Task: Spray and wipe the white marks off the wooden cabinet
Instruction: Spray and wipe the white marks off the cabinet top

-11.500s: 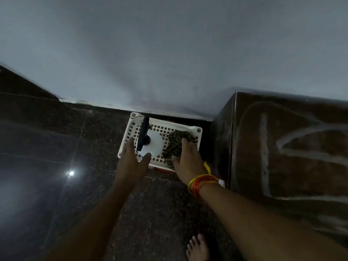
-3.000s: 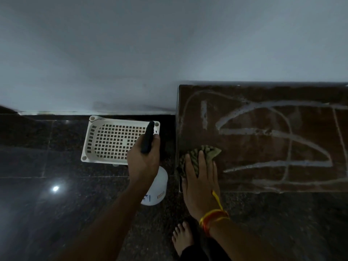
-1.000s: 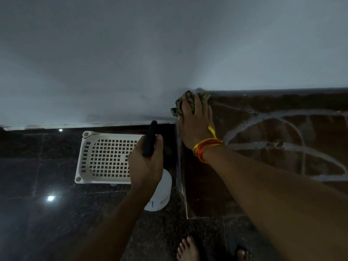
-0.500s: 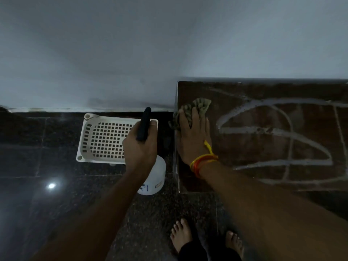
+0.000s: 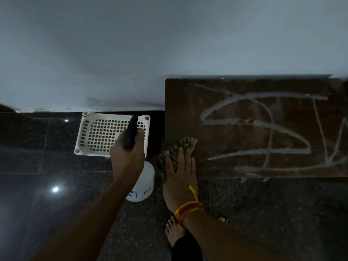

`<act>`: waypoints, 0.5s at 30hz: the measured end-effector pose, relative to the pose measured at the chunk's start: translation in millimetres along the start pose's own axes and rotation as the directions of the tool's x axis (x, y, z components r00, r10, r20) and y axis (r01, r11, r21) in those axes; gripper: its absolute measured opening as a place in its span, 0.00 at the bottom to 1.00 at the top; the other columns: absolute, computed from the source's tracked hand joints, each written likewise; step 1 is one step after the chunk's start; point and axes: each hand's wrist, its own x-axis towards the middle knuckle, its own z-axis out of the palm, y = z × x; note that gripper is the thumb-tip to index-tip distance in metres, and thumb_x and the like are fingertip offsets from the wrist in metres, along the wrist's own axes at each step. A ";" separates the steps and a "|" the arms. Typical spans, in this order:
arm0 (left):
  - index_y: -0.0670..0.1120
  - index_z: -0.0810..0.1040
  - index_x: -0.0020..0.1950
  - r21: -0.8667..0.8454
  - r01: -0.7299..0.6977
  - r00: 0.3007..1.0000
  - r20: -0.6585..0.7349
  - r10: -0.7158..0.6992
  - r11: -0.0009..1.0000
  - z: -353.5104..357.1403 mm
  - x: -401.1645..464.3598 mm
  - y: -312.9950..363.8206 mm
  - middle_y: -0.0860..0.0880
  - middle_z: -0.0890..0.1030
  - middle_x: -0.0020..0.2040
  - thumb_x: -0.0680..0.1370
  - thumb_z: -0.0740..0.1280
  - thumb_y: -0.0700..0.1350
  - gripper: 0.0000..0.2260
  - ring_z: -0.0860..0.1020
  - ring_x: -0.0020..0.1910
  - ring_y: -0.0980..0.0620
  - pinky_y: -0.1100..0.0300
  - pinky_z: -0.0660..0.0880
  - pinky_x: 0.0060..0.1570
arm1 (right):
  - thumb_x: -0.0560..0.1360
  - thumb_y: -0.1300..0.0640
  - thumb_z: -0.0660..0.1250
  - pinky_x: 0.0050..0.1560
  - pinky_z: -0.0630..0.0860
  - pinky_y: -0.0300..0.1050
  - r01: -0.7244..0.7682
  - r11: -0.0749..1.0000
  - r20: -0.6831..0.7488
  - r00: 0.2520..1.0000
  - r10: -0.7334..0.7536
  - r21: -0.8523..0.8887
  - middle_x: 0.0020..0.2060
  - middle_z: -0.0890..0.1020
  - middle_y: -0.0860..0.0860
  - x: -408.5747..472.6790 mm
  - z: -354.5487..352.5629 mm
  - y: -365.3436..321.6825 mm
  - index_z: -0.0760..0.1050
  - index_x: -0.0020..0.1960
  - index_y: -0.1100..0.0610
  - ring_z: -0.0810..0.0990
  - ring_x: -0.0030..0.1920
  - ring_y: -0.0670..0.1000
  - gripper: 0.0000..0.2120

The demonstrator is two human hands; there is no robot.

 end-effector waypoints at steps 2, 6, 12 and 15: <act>0.56 0.75 0.41 0.004 -0.010 1.000 -0.010 0.010 1.000 1.9 -7.8 0.0 0.38 0.82 0.42 0.80 0.65 0.52 0.08 0.81 0.41 0.37 0.36 0.80 0.39 | 0.69 0.51 0.69 0.71 0.52 0.60 0.038 0.999 0.012 0.999 -0.038 0.003 0.73 0.62 0.62 -3.7 -0.7 3.5 0.59 0.74 0.53 0.62 0.73 0.62 0.37; 0.56 0.74 0.40 -0.016 -0.005 1.000 0.009 0.005 1.000 4.3 -23.8 1.6 0.38 0.81 0.42 0.81 0.65 0.49 0.09 0.81 0.41 0.38 0.37 0.79 0.42 | 0.68 0.49 0.71 0.73 0.54 0.60 0.009 1.000 -0.018 1.000 -0.010 -0.017 0.72 0.65 0.61 -12.6 -3.2 26.5 0.62 0.73 0.52 0.64 0.71 0.62 0.37; 0.56 0.72 0.38 -0.027 0.007 1.000 -0.026 -0.008 1.000 19.5 -40.4 1.5 0.48 0.77 0.34 0.80 0.65 0.49 0.11 0.77 0.34 0.47 0.42 0.79 0.40 | 0.70 0.48 0.70 0.70 0.55 0.60 0.022 0.997 -0.023 0.999 -0.024 -0.073 0.72 0.65 0.61 -20.6 -9.6 63.9 0.61 0.74 0.52 0.66 0.70 0.63 0.36; 0.55 0.73 0.38 -0.015 0.014 1.000 -0.027 -0.014 1.000 29.3 -46.3 1.1 0.46 0.79 0.35 0.80 0.65 0.50 0.11 0.80 0.36 0.40 0.39 0.79 0.38 | 0.71 0.49 0.68 0.71 0.50 0.59 0.030 0.999 -0.041 0.999 -0.031 -0.040 0.73 0.62 0.61 -14.5 -11.0 62.7 0.58 0.75 0.52 0.63 0.72 0.64 0.36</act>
